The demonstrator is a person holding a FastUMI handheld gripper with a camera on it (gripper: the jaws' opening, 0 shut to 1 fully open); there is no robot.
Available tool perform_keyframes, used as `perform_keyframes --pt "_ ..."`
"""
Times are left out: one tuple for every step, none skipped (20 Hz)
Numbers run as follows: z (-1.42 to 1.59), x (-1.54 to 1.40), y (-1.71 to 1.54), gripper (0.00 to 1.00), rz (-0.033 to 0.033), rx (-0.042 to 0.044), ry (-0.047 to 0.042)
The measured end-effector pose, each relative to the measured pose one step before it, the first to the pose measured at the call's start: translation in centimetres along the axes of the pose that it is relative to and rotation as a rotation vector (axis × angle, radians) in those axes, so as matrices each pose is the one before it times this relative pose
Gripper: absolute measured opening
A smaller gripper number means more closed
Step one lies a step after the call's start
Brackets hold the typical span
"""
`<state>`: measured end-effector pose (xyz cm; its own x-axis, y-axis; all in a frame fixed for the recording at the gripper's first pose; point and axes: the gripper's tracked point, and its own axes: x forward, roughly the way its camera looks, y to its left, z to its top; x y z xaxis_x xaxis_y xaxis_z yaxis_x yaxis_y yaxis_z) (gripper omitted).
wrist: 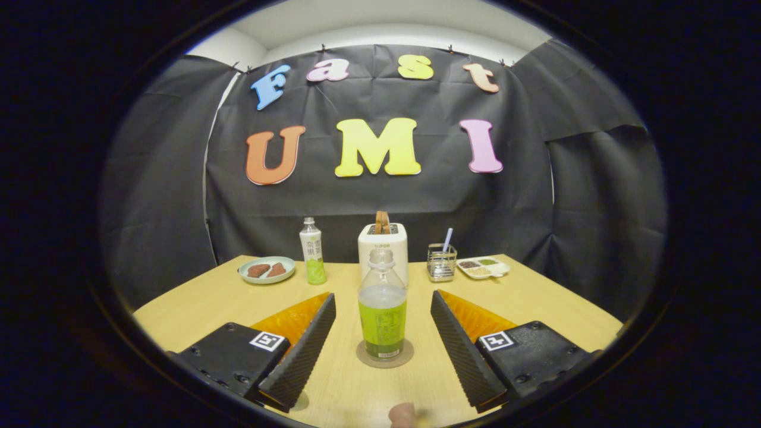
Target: Take the bottle from table, then pour the juice into the cup, finally place the bottle on the coaster
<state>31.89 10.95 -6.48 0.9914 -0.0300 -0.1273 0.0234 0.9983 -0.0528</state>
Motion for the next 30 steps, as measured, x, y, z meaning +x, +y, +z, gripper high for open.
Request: perform_keyframes --pt "0.373 -1.176 0.119 1.0 0.0061 -0.00101 -0.00517" --pt "0.341 -1.195 0.45 1.0 0.02578 0.00627 0.00114" --pt "0.3 -1.265 0.172 1.0 0.01443 0.00919 0.00411" --pt "0.278 -1.312 -0.169 1.0 0.00228 0.00684 0.00565" --pt "0.245 -1.289 -0.175 1.0 0.00094 0.00511 0.003" --pt "0.42 -1.283 0.002 1.0 0.0053 0.00158 -0.00409" --pt "0.24 -1.329 -0.057 1.0 0.00102 -0.00924 -0.00216" --pt "0.035 -1.322 -0.581 1.0 -0.01882 -0.01341 0.00635" --pt "0.169 -1.434 -0.342 1.0 -0.00442 -0.00591 -0.00565" --pt "0.304 -1.338 0.153 1.0 0.0146 -0.00418 -0.01011" --pt "0.106 -1.33 0.019 1.0 0.01114 -0.00441 -0.00904" --pt "0.258 -1.388 -0.244 1.0 0.00561 -0.00622 -0.00849" --pt "0.245 -1.371 -0.221 1.0 0.00788 -0.00889 -0.01056" --pt "0.464 -1.532 -0.367 1.0 0.00258 -0.00497 -0.01631" --pt "0.297 -1.673 -0.743 1.0 -0.00319 0.00523 -0.01956" --pt "0.497 -1.44 -0.514 1.0 -0.00268 0.01023 -0.02183" --pt "0.269 -1.358 -0.452 1.0 -0.00065 0.0087 -0.01696" --pt "0.311 -1.185 -0.475 1.0 0.00004 0.00853 -0.01495" --pt "0.023 -1.013 -0.441 1.0 -0.00196 0.00847 -0.0076" --pt "0.066 -0.89 -0.404 1.0 -0.00087 0.00326 -0.00333" --pt "-0.026 -0.926 -0.213 1.0 0.00487 -0.00027 -0.00628" --pt "0.116 -0.761 -0.17 1.0 0.00735 -0.00936 -0.01043" --pt "-0.042 -0.675 -0.209 1.0 0.00627 -0.01279 -0.00757" --pt "-0.151 -0.683 -0.222 1.0 0.00457 -0.00549 -0.00447" --pt "-0.339 -0.568 -0.187 1.0 0.00843 0.00114 -0.00009" --pt "-0.178 -0.548 -0.14 1.0 0.00992 0.00963 0.00082" --pt "-0.294 -0.515 -0.334 1.0 0.00484 0.00896 0.0069" --pt "-0.118 -0.442 -0.34 1.0 0.00237 0.00809 0.00657" --pt "-0.006 -0.44 -0.332 1.0 0.00139 0.00825 0.0014" --pt "0.138 -0.389 -0.331 1.0 -0.00281 0.00283 -0.00664"
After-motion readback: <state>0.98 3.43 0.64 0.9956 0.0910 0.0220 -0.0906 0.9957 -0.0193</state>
